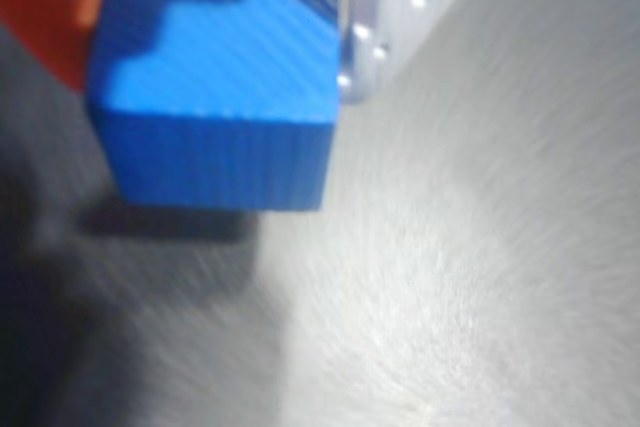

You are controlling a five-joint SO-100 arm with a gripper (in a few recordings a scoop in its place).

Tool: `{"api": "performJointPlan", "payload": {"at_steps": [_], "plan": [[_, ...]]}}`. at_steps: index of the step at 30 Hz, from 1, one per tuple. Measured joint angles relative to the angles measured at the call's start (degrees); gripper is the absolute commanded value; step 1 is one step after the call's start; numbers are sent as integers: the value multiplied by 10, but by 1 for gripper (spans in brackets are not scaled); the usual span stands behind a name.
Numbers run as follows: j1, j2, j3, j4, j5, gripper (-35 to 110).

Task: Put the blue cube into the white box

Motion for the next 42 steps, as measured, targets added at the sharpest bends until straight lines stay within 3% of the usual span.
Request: {"api": "performJointPlan", "payload": {"at_steps": [6, 10, 27, 42], "plan": [[131, 116, -11, 150, 12, 0], [265, 173, 1, 214, -34, 0], [787, 212, 90, 229, -317, 0], [824, 311, 189, 233, -340, 0]]}}
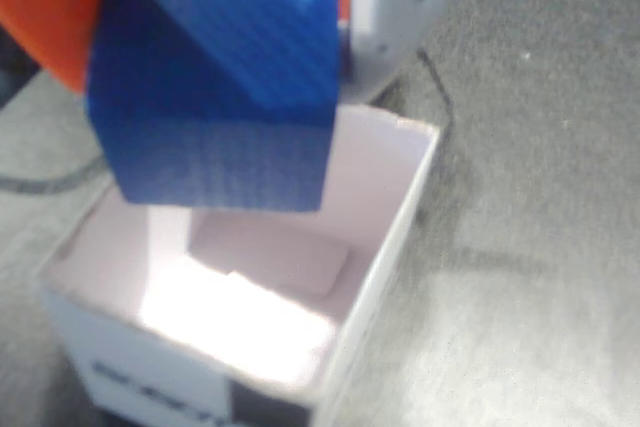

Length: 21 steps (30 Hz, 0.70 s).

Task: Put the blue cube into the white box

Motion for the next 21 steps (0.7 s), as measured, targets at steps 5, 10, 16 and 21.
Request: {"api": "performJointPlan", "payload": {"at_steps": [5, 10, 16, 21], "plan": [[0, 4, 0, 0, 0, 3], [-5, 4, 0, 0, -11, 17], [-7, 4, 0, 0, -34, 25], [-14, 4, 0, 0, -44, 0]]}}
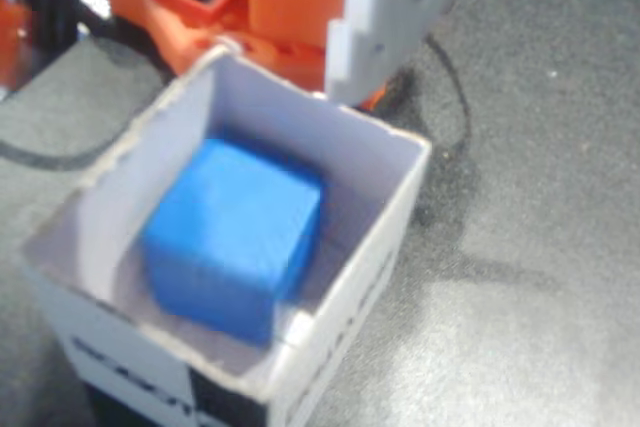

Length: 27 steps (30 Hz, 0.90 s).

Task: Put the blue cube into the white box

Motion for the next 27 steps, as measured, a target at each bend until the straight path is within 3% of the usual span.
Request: {"api": "performJointPlan", "payload": {"at_steps": [7, 20, 27], "plan": [[-76, 0, -36, -48, -73, 0], [-582, -49, -116, -161, -139, 0], [-693, 68, -46, -154, -150, 0]]}}
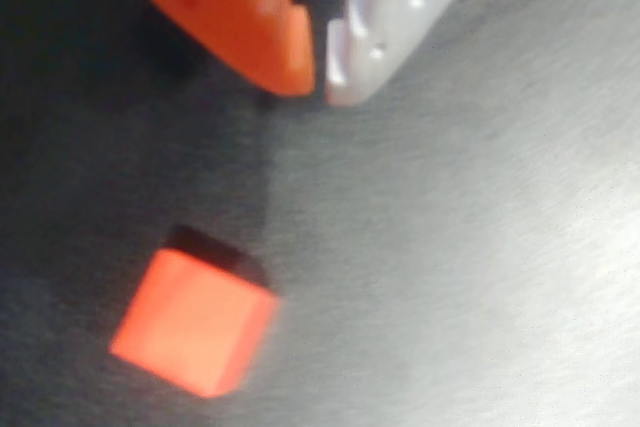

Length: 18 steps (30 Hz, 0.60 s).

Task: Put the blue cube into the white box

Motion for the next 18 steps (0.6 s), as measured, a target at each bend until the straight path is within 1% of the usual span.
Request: {"api": "performJointPlan", "payload": {"at_steps": [5, 12, 18], "plan": [[-16, 134, 104, -7, -2, 0], [-18, 301, 230, -47, -2, 0], [-38, 454, 359, -71, 38, 0]]}}
